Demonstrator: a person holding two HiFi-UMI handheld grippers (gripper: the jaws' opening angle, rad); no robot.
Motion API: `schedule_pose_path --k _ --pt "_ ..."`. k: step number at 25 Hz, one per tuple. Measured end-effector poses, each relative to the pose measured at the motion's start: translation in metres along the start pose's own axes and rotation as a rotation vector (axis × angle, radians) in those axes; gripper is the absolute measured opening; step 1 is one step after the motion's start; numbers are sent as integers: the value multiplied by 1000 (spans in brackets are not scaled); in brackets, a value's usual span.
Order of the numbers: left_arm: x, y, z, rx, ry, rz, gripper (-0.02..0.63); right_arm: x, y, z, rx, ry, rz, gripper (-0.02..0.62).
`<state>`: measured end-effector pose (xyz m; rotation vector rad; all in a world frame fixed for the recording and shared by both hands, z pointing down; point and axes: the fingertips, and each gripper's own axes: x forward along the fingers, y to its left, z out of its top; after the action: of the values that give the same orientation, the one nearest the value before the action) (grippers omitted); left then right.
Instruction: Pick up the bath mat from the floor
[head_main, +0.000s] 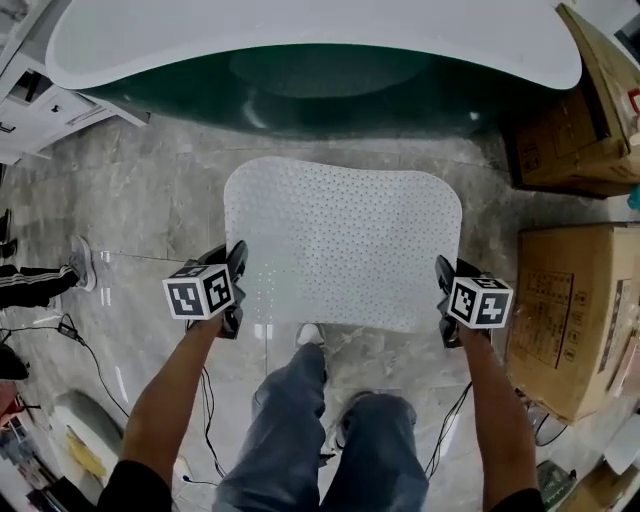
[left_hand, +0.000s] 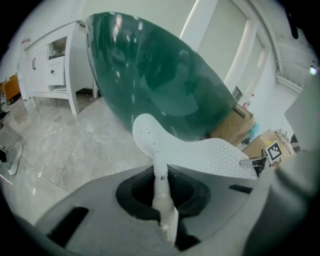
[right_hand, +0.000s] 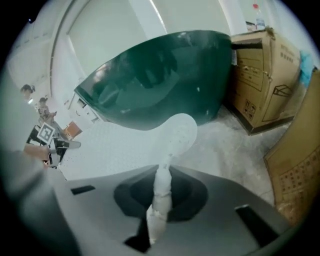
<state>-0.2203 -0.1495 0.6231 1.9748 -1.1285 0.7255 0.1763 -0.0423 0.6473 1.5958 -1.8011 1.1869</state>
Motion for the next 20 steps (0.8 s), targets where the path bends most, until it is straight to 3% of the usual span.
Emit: schedule_pose_path --k 5,20 --pt "-60 -32 44 34 -22 -23 29 -69 28 53 -58 -20 2 24" --pt "-245 -97 183 23 -153 -32 31 -267 108 200 -104 -153 -20 25"
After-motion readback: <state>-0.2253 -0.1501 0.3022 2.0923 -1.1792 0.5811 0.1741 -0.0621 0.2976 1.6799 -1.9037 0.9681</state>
